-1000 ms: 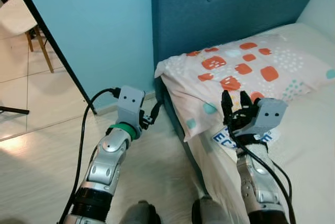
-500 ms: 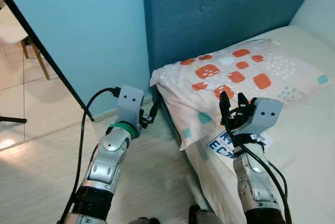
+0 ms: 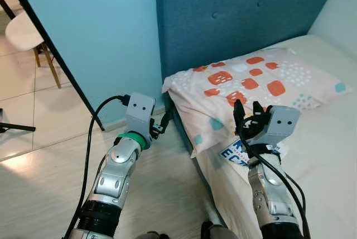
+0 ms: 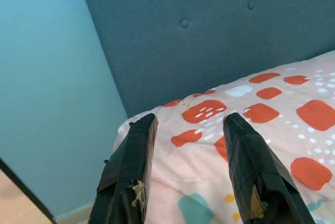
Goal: Clean up the room
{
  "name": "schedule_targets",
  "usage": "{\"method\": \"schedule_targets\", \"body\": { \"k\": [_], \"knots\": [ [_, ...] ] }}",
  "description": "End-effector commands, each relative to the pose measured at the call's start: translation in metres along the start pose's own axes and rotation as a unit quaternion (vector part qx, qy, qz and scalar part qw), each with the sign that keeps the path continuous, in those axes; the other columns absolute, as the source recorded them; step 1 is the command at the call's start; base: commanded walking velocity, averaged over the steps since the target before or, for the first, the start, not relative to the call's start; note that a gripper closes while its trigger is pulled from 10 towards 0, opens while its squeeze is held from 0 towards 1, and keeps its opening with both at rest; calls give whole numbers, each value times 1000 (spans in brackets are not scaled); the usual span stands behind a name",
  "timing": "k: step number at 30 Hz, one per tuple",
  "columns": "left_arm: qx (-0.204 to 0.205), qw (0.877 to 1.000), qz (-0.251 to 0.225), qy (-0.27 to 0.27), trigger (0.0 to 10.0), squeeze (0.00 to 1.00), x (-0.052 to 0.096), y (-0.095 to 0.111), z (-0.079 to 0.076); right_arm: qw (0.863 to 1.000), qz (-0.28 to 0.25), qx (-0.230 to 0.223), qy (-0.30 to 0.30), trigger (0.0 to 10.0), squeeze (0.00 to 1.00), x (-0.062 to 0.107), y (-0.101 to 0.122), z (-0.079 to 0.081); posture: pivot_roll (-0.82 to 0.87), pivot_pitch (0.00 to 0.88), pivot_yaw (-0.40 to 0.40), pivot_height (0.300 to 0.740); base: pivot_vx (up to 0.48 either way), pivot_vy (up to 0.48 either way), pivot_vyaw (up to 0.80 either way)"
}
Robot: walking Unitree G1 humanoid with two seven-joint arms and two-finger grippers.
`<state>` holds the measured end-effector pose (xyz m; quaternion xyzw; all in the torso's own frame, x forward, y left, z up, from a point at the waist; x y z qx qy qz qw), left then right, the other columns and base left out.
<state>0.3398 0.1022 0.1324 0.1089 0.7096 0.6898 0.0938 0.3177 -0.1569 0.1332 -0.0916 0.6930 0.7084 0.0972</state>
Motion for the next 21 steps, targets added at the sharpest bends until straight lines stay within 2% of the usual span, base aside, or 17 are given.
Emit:
{"method": "schedule_targets", "body": {
  "k": [1,21],
  "knots": [
    [-1,1000,12,1,10000,0,2,-6,1,1000,17,-8,-5,10000,0,4,-8,0,-28,97,76,736,-247,0,0],
    [-2,1000,12,5,10000,0,1,-6,1,1000,18,-7,-4,10000,0,4,-10,0,-30,91,73,736,-328,0,0]
  ]
}}
Point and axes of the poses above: a point about 5 cm out from each wrist's last joint towards the gripper, its own x axis pointing back from the gripper into the wrist, its own y axis along the axis of the wrist's last joint, z = x × y, the point moved 2 cm from there along -x, pointing out of the wrist towards the gripper, and after that the axes turned 8 degrees about x, right-handed, at the moved point
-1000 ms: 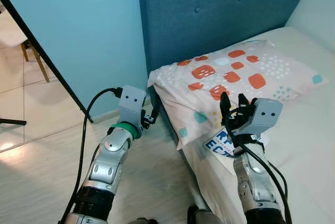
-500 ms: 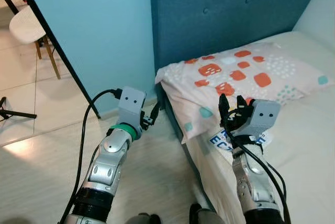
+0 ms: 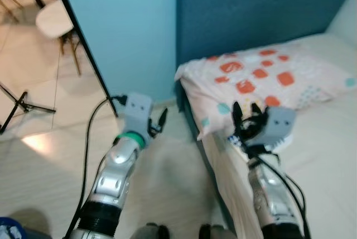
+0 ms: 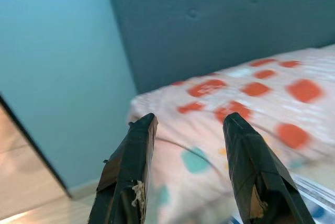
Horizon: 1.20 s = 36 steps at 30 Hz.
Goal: Clean up the room
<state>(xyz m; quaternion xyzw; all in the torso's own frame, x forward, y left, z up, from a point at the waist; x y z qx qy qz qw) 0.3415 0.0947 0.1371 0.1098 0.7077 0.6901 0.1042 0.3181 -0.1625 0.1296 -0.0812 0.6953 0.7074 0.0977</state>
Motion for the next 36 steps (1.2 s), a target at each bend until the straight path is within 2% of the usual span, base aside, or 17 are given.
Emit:
{"method": "schedule_targets", "body": {
  "k": [1,32,36],
  "knots": [
    [1,1000,18,13,10000,0,5,-10,8,1000,11,-10,4,10000,0,3,-6,5,-30,91,73,736,-352,0,0],
    [0,1000,21,17,10000,0,5,-14,9,1000,21,-1,12,10000,0,4,-12,6,-30,83,69,736,-343,0,0],
    [1,1000,23,18,10000,0,5,-14,10,1000,20,-1,13,10000,0,3,-12,6,-31,78,68,736,0,0,0]
  ]
}}
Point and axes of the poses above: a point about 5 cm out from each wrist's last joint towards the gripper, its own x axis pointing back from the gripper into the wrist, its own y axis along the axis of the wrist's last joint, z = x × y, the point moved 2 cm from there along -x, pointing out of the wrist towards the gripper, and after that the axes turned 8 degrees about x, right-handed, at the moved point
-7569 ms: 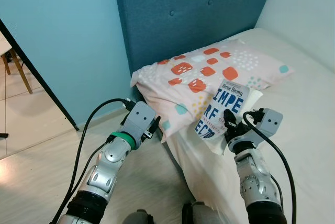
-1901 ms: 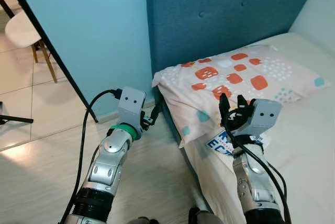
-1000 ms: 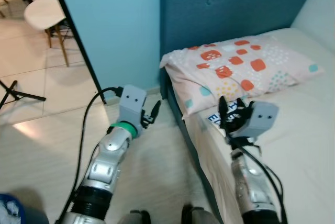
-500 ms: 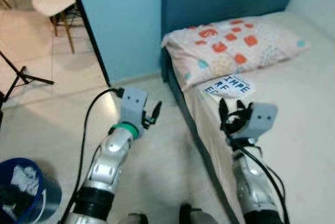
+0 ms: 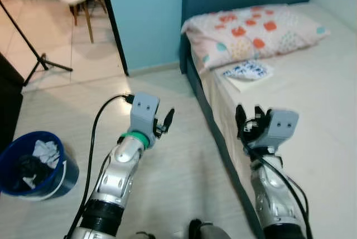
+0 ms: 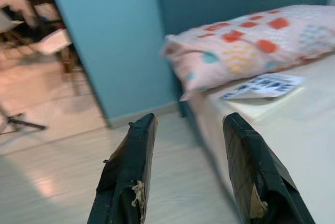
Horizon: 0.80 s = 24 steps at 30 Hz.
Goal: Clean up the room
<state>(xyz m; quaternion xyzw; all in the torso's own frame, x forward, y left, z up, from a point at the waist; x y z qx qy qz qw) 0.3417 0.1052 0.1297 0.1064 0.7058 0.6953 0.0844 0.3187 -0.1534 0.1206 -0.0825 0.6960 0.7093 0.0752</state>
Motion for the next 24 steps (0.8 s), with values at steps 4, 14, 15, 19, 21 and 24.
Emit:
{"method": "schedule_targets", "body": {
  "k": [4,14,15,19,21,24],
  "knots": [
    [4,1000,11,1,10000,0,1,-8,-1,1000,4,3,-3,10000,0,1,-2,-3,-32,75,68,736,0,0,0],
    [1,1000,12,2,10000,0,1,-9,0,1000,4,5,-2,10000,0,1,-3,-3,-35,70,68,736,0,0,0],
    [0,1000,13,3,10000,0,1,-10,0,1000,4,6,-2,10000,0,1,-3,-3,-35,69,68,736,0,0,0],
    [-4,1000,16,5,10000,0,2,-14,2,1000,8,16,4,10000,0,2,-6,-2,-36,66,65,736,0,0,0],
    [-8,1000,19,7,10000,0,3,-18,3,1000,13,26,11,10000,0,4,-10,-1,-35,64,62,736,0,0,0],
    [-12,1000,20,9,10000,0,3,-20,3,999,19,34,18,10000,0,6,-14,0,-34,63,60,736,0,0,0]
  ]
}}
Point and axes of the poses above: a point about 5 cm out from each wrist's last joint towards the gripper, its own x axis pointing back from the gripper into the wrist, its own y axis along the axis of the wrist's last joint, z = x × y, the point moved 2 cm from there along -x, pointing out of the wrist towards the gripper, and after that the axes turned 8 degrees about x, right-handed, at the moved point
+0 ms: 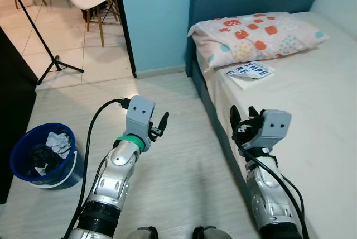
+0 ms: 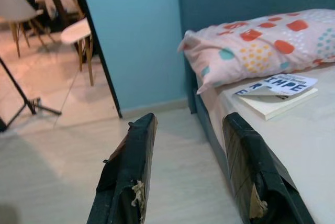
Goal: Clean up the room
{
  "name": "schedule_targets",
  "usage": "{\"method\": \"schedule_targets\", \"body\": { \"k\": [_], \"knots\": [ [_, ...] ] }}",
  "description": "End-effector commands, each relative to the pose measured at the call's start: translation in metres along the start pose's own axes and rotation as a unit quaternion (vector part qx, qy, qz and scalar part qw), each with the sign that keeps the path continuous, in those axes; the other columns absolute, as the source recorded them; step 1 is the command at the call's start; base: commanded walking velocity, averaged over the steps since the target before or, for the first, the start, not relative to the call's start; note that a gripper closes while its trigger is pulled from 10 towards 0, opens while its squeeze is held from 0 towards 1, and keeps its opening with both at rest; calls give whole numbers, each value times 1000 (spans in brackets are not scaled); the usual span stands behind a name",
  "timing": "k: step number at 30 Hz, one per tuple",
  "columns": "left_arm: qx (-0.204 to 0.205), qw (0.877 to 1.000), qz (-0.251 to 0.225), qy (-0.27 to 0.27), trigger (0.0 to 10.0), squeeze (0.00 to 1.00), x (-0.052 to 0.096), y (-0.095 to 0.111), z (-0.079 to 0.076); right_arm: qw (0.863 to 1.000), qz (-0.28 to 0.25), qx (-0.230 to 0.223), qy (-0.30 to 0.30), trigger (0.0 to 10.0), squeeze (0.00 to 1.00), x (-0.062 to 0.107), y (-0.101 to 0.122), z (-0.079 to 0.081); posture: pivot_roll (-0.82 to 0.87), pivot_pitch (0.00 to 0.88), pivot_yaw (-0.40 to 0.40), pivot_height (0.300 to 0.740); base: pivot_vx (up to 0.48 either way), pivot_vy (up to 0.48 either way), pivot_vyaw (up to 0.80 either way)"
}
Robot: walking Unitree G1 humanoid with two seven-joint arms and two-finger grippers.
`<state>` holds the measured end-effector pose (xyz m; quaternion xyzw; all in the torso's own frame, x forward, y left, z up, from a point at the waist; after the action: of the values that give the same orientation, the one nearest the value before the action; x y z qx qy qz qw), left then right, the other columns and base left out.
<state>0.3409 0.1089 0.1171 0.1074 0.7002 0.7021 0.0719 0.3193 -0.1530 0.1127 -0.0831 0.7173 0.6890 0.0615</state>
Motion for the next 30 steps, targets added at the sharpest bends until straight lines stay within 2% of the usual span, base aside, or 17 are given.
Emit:
{"method": "schedule_targets", "body": {
  "k": [1,8,9,13,15,18,20,21,22,30],
  "knots": [
    [-5,1000,9,1,10000,0,2,-8,-1,1000,10,6,6,10000,0,5,-7,1,-33,64,58,736,0,0,0],
    [-15,1000,15,5,10000,0,5,-16,2,1000,17,16,20,10000,0,6,-11,3,-29,61,54,736,0,0,0],
    [-19,1000,20,10,10000,0,10,-24,7,999,32,28,31,10000,0,11,-21,6,-24,56,45,736,0,0,0],
    [-22,999,22,14,10000,0,12,-28,9,998,41,35,37,10000,0,14,-26,7,-24,56,45,736,0,0,0],
    [-26,999,35,12,10000,0,19,-42,11,997,54,44,42,10000,0,19,-34,7,-24,43,36,736,0,0,0],
    [-28,999,43,10,10000,0,22,-48,12,996,59,49,44,10000,0,20,-38,7,-24,40,35,736,0,0,0],
    [-36,997,75,-2,10000,0,29,-70,11,994,78,62,43,10000,0,24,-49,5,-22,9,26,736,0,0,0],
    [-36,997,75,-2,10000,0,29,-70,11,994,78,62,43,10000,0,24,-49,5,-22,9,26,736,0,0,0],
    [-38,995,89,-4,10000,0,32,-79,12,993,90,65,43,10000,0,26,-55,4,-20,0,24,736,0,0,0],
    [-40,993,110,29,10000,0,31,-92,24,990,119,67,36,10000,0,23,-68,2,-14,0,40,736,0,0,0]
  ]
}}
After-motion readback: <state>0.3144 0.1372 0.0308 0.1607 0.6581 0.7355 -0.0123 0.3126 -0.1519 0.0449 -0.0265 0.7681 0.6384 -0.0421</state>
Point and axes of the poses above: a point about 5 cm out from each wrist's last joint towards the gripper, its own x axis pointing back from the gripper into the wrist, its own y axis along the axis of the wrist's last joint, z = x × y, the point moved 2 cm from there along -x, pointing out of the wrist towards the gripper, and after that the axes turned 8 degrees about x, right-handed, at the moved point
